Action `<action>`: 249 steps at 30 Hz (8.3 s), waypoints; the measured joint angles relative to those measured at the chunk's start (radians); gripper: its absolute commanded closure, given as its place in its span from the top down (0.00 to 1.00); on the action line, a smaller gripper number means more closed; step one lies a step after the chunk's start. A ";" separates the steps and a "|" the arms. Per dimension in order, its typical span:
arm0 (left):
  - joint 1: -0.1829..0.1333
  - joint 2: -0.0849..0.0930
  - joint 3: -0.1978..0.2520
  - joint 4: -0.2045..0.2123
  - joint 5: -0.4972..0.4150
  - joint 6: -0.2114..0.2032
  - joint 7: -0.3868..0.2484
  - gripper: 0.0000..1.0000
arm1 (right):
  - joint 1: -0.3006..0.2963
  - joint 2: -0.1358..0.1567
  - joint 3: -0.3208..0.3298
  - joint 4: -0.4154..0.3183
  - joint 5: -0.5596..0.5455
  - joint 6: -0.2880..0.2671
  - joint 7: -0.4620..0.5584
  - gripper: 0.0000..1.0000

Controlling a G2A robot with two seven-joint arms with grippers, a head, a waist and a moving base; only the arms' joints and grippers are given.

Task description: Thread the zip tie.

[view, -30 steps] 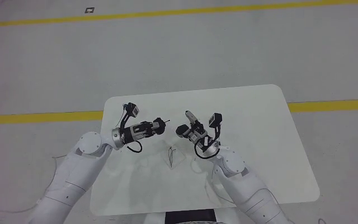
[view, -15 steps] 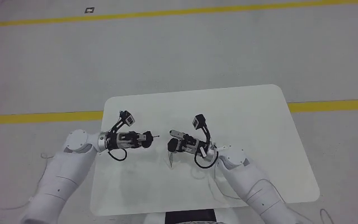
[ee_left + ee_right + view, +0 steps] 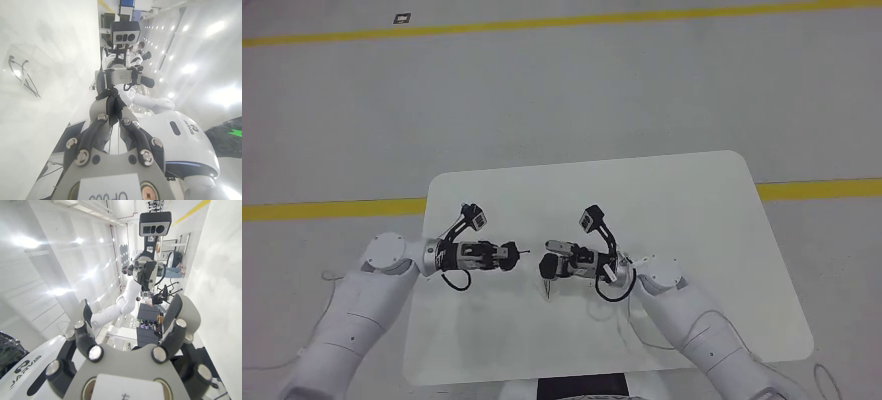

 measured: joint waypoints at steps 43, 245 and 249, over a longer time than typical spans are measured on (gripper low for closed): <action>0.000 0.016 0.015 -0.020 0.004 -0.014 0.001 0.00 | 0.095 -0.078 -0.020 0.224 0.020 -0.025 0.069 0.10; 0.140 0.069 -0.206 -0.137 -0.079 -0.047 0.001 0.00 | -0.021 -0.089 -0.103 -0.441 -1.248 0.678 -0.047 1.00; 0.140 0.069 -0.206 -0.137 -0.079 -0.047 0.001 0.00 | 0.000 -0.117 -0.124 -0.402 -1.320 0.654 0.035 1.00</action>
